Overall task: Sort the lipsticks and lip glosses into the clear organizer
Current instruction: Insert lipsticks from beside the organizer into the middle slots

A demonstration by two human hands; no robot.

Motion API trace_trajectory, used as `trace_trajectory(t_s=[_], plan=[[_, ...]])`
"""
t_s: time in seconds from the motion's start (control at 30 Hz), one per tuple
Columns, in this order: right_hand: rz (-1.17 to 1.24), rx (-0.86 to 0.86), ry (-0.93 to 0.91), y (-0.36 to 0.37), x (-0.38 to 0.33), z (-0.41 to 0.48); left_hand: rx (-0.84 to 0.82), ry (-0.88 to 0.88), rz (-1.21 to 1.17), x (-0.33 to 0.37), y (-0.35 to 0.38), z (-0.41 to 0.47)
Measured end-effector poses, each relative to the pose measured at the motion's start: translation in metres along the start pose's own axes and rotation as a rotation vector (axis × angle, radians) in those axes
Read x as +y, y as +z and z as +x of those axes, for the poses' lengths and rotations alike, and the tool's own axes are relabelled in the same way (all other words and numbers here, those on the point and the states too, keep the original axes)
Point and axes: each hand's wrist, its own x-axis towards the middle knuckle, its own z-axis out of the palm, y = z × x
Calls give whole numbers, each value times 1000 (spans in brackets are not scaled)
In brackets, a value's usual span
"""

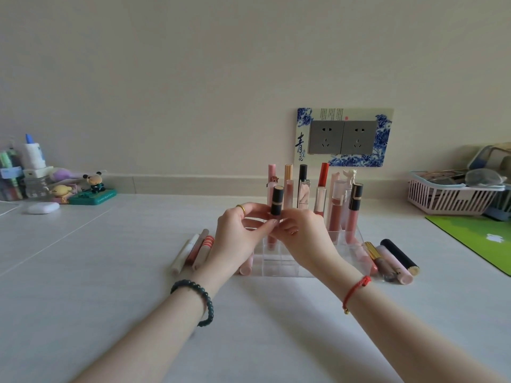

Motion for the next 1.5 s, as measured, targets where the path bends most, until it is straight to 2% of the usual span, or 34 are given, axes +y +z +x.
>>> trace_trajectory(t_s=[0.17, 0.47, 1.2, 1.3, 1.37, 1.43, 1.5], plan=[[-87, -38, 15, 0, 5, -2, -24, -54, 1, -2, 0, -2], [-82, 23, 9, 3, 8, -3, -40, -100, 18, -3, 0, -4], [-105, 105, 12, 5, 12, -7, -5, -71, 58, -11, -4, -1], [-116, 113, -6, 0, 13, -9, 56, 1, 57, -9, -17, 4], [-120, 137, -16, -5, 12, -11, 153, 69, 61, -11, -31, 10], [-121, 172, -35, -10, 11, -13, 271, 105, 158, -16, -49, 15], [-119, 196, -50, -14, 9, -16, 321, 89, 327, -27, -65, 18]])
